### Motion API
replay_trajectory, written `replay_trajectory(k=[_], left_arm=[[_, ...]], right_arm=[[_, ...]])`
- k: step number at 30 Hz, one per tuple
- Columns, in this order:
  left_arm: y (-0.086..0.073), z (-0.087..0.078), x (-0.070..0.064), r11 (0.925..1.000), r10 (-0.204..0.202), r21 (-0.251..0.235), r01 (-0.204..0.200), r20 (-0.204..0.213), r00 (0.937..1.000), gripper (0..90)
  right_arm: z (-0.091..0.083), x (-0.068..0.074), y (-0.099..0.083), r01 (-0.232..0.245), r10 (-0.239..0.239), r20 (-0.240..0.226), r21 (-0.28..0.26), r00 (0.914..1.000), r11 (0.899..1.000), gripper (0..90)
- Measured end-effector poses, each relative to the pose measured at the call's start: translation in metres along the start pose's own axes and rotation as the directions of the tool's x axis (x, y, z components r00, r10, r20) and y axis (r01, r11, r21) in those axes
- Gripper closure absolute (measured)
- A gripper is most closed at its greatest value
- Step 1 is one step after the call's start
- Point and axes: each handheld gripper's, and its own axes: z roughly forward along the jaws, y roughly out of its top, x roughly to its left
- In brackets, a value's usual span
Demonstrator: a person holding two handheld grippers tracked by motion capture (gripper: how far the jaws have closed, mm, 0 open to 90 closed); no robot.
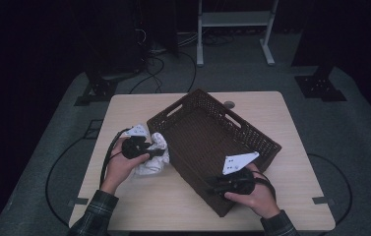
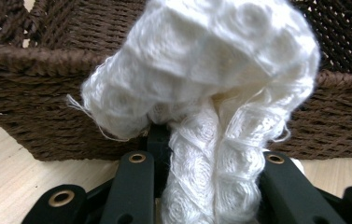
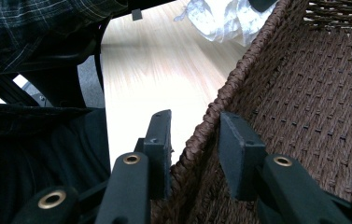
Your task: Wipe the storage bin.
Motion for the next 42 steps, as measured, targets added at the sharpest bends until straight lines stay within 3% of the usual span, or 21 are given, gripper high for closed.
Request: replay_trajectory(k=[12,26,29,36,40,42], left_arm=[[-0.004,0.018,0.002,0.9984,0.003,0.057,-0.003,0.003,1.0,68.3],[-0.008,0.028,0.003,0.9967,-0.017,0.079,0.016,0.012,0.9998,68.3],[-0.01,0.033,0.004,0.9931,-0.012,0.117,0.01,0.013,0.9999,68.3],[-0.015,0.038,0.005,0.9928,-0.039,0.114,0.037,0.022,0.999,68.2],[-0.023,0.047,0.005,0.9871,-0.035,0.157,0.033,0.007,0.9994,68.2],[-0.025,0.048,0.004,0.9881,-0.05,0.146,0.048,0.008,0.9987,68.3]], right_arm=[[0.0,0.0,0.0,-0.002,0.002,-0.001,-0.001,1.0,1.0,64.8],[0.0,0.0,0.0,-0.003,0.003,-0.003,-0.001,1.0,1.0,64.8],[0.0,0.0,0.0,-0.003,0.003,-0.003,-0.001,1.0,1.0,64.8],[0.0,0.0,0.0,-0.003,0.003,-0.003,-0.002,1.0,1.0,64.8],[0.0,0.0,0.0,-0.004,0.004,-0.002,0.0,1.0,1.0,64.8],[0.0,-0.001,0.0,-0.002,0.002,-0.004,-0.001,1.0,1.0,64.8]])
